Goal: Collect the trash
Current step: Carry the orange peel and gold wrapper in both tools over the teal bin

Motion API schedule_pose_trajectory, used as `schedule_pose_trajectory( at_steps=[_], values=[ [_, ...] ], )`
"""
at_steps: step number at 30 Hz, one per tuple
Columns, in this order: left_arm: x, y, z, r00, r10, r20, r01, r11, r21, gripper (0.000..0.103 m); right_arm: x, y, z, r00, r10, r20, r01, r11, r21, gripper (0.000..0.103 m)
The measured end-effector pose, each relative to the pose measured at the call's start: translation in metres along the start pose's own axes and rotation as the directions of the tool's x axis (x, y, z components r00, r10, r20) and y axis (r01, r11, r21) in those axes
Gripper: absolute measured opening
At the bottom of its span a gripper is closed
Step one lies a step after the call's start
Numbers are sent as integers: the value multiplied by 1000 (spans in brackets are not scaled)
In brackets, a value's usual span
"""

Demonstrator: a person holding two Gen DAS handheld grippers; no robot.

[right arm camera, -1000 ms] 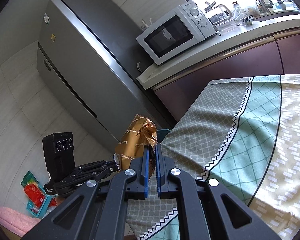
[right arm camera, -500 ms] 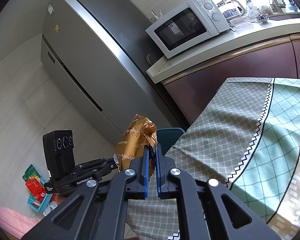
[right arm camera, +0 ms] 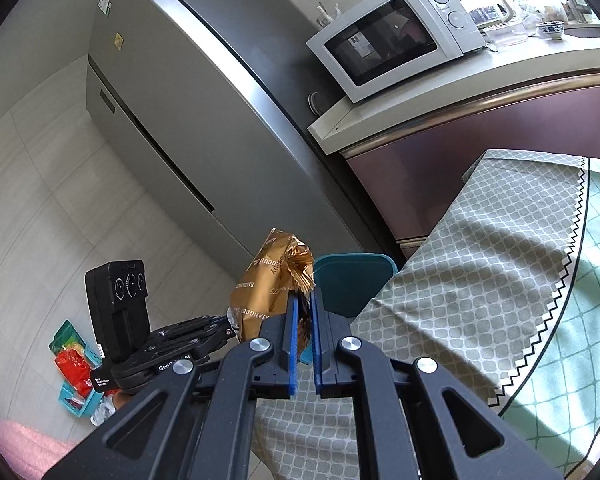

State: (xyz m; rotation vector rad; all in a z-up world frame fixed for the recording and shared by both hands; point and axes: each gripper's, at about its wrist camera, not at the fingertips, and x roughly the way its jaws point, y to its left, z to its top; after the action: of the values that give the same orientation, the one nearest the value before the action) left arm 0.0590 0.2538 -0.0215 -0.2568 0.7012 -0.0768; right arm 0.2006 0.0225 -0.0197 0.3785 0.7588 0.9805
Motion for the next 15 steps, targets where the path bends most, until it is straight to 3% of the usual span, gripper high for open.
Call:
schedule_pose_trajectory(
  at_steps=[15],
  values=[
    [0,18,-1,999,41,-2,-41,999,-25,6,29,8,5,999,17,-37,-17,1000,-3,5]
  ],
)
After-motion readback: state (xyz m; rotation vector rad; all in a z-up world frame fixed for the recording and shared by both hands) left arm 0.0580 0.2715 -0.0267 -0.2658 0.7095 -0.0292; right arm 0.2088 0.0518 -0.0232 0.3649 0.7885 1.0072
